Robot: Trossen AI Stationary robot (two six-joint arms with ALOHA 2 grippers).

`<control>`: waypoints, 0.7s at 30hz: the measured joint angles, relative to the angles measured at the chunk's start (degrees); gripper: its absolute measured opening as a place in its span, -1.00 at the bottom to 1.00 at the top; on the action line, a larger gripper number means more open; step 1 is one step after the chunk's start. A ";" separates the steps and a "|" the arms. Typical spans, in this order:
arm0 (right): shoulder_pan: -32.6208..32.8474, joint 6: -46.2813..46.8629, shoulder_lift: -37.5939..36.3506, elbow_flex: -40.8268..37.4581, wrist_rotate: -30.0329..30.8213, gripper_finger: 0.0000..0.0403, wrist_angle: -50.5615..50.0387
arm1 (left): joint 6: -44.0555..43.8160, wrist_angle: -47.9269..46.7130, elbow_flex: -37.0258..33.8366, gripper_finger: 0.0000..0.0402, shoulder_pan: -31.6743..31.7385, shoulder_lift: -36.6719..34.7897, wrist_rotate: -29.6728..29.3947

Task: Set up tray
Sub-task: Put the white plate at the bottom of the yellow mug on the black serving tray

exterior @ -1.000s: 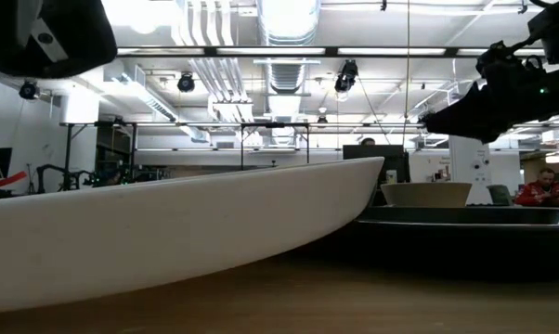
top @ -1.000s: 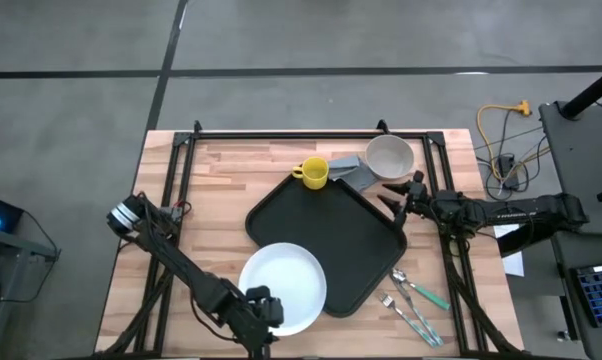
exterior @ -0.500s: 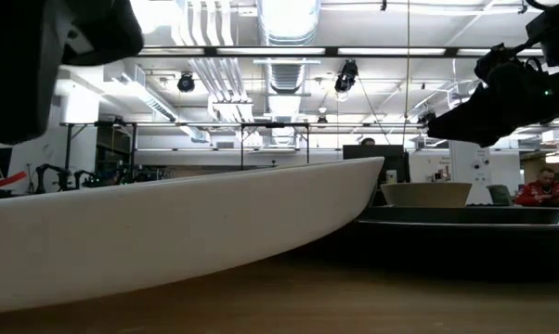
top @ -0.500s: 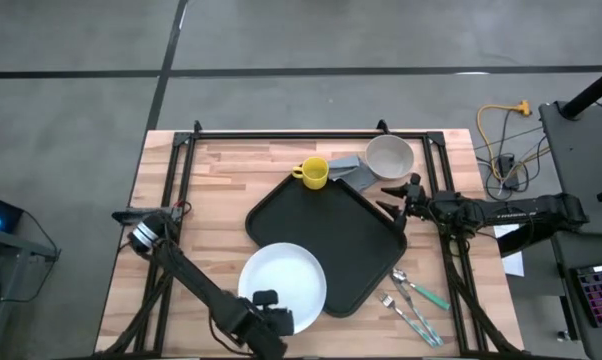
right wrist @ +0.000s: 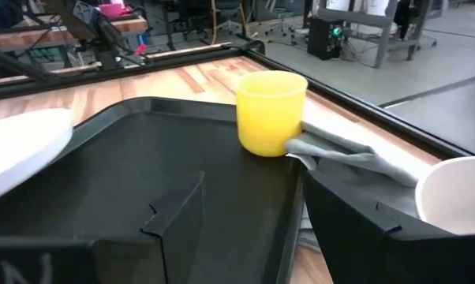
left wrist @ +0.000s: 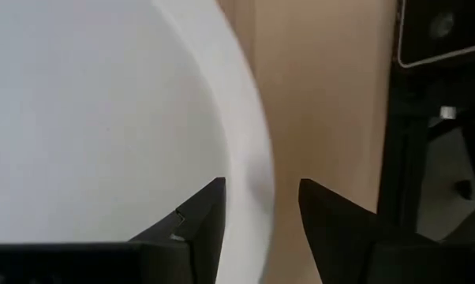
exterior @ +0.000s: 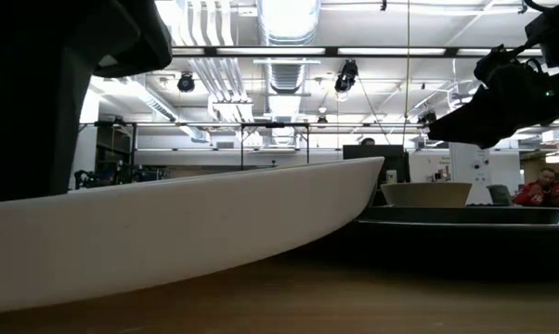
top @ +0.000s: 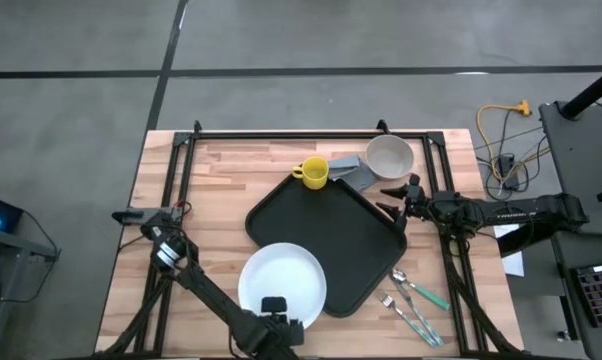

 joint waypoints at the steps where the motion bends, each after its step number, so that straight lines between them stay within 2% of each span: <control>1: 0.00 -0.01 0.00 0.00 -0.37 0.03 0.00 | -0.28 0.03 -0.33 -0.27 0.00 0.00 -0.10; 11: 0.00 -1.08 0.00 0.00 -0.55 0.03 -0.29 | -2.58 1.39 -5.19 -0.31 0.12 -0.30 -0.58; 14: 0.00 -1.57 -0.04 0.00 -0.52 0.03 -0.31 | -2.60 1.37 -5.18 -0.46 0.11 -0.31 -0.36; 19: 0.00 -0.83 -0.06 0.00 -0.48 0.03 -0.31 | -2.52 0.86 -4.68 -0.90 0.09 -0.45 -0.74; 21: 0.00 -0.80 -0.04 0.00 -0.47 0.03 -0.31 | -2.55 0.79 -4.68 -0.94 0.09 -0.52 -0.85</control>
